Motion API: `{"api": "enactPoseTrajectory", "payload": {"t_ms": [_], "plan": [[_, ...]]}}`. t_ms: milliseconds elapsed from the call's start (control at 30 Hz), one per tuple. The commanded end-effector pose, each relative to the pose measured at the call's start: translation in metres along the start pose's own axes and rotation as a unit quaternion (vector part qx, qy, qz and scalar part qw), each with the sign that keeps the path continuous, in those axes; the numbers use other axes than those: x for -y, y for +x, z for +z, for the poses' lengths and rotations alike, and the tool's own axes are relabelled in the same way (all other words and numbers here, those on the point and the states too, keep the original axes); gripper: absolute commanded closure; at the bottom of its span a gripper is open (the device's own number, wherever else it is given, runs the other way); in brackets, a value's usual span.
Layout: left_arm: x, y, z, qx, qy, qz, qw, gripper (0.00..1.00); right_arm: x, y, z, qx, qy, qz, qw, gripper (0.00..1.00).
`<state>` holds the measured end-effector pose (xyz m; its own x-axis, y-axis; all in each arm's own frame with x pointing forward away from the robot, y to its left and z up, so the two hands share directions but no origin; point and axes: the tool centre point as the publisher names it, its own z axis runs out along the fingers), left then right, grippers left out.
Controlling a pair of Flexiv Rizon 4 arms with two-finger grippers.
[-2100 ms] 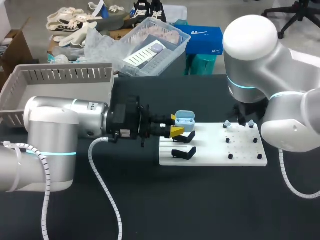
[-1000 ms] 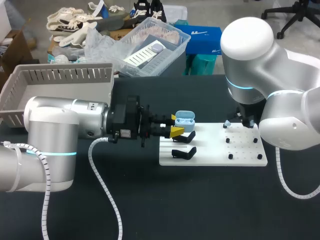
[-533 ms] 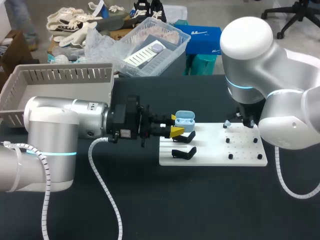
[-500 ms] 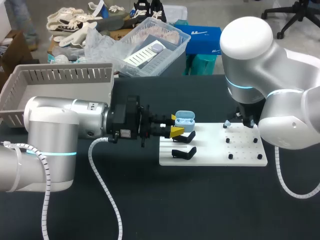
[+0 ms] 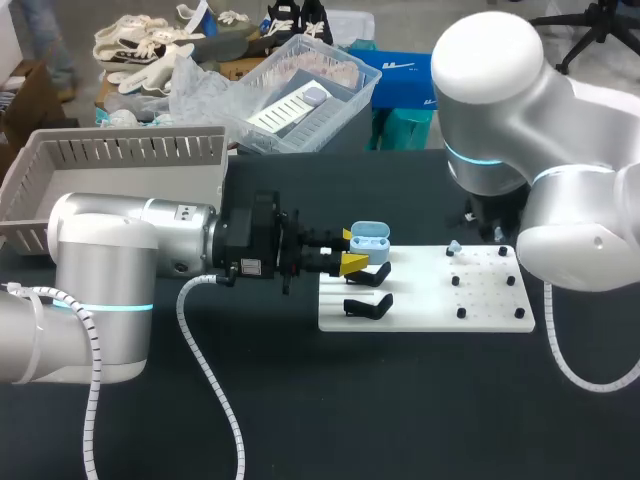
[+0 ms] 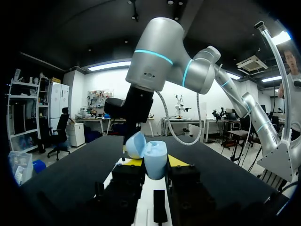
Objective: Pick up each earbud case from the left stands, insert the matching earbuds, close the lid, and place the case in the box.
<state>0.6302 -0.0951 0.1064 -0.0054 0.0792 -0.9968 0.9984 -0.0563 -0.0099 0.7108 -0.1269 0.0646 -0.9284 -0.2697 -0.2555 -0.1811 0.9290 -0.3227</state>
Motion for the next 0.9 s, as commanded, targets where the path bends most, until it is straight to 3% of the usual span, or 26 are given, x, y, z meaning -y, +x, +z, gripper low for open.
{"api": "enactPoseTrajectory", "payload": {"t_ms": [33, 267, 567, 900], "plan": [[0.000, 0.000, 0.000, 0.000, -0.001, 0.000, 1.000, 1.00, 0.003, 0.022, -0.045, 0.041, -0.007, -0.001, 0.999, 1.00], [0.000, 0.000, 0.000, 0.000, -0.001, 0.000, 1.000, 1.00, -0.018, 0.031, -0.107, 0.087, -0.023, -0.029, 0.996, 1.00], [0.000, 0.000, 0.000, 0.000, -0.001, 0.000, 1.000, 1.00, -0.054, 0.037, -0.163, 0.132, -0.039, -0.080, 0.987, 1.00], [0.000, 0.000, 0.000, 0.000, -0.001, 0.000, 1.000, 1.00, -0.093, 0.037, -0.182, 0.138, -0.074, -0.116, 0.981, 1.00]]}}
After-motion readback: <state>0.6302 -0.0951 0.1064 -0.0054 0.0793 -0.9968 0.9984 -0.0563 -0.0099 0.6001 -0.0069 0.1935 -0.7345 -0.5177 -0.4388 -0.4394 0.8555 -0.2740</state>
